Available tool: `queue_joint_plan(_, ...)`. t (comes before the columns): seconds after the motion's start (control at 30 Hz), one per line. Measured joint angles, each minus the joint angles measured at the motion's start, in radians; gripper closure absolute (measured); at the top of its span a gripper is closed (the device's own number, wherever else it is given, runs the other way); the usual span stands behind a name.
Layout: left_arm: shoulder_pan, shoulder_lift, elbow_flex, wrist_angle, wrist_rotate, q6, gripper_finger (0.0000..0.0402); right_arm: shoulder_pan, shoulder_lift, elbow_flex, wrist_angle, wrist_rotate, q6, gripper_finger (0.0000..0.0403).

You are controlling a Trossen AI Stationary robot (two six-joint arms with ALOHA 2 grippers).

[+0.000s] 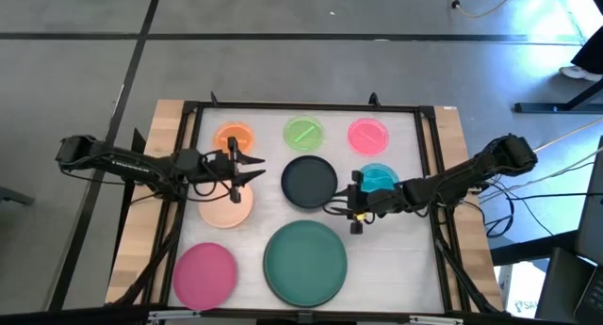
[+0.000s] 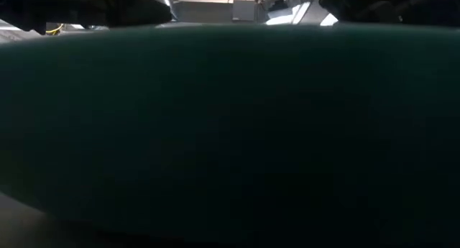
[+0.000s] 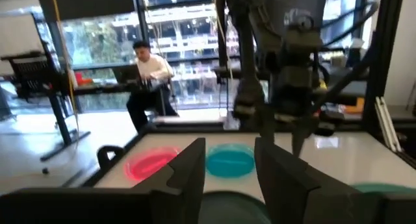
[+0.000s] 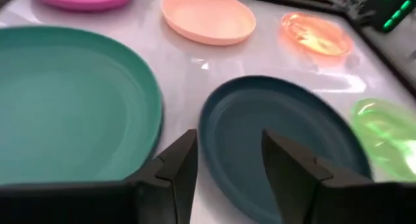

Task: Stack plastic plates
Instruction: Stack the black plate on top of the green plate

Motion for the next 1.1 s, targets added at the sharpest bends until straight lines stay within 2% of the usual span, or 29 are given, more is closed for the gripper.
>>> queue_joint_plan(0.2, -0.005, 0.081, 0.0, 0.036, -0.087, 0.037, 0.0277, -0.002, 0.0, 0.0, 0.069, 0.057, -0.077, 0.0242)
queue_joint_plan(0.37, -0.005, 0.146, 0.006, 0.029, -0.079, 0.044, 0.0277, -0.002, 0.0, 0.013, 0.118, 0.057, -0.136, 0.0242)
queue_joint_plan(0.5, -0.005, 0.209, 0.057, -0.018, -0.071, 0.044, 0.0278, -0.002, 0.0, 0.056, 0.118, 0.067, -0.173, 0.0242)
queue_joint_plan(0.83, -0.001, 0.438, 0.281, -0.379, 0.031, 0.039, 0.0278, 0.001, -0.018, 0.167, 0.109, 0.051, -0.214, 0.0242)
queue_joint_plan(1.0, 0.022, 0.547, 0.358, -0.473, 0.1, 0.062, 0.0278, 0.0, -0.024, 0.168, 0.036, -0.009, -0.179, 0.0242)
queue_joint_plan(1.1, 0.038, 0.613, 0.376, -0.463, 0.206, 0.104, 0.0278, 0.0, -0.022, 0.168, 0.025, -0.013, -0.174, 0.0242)
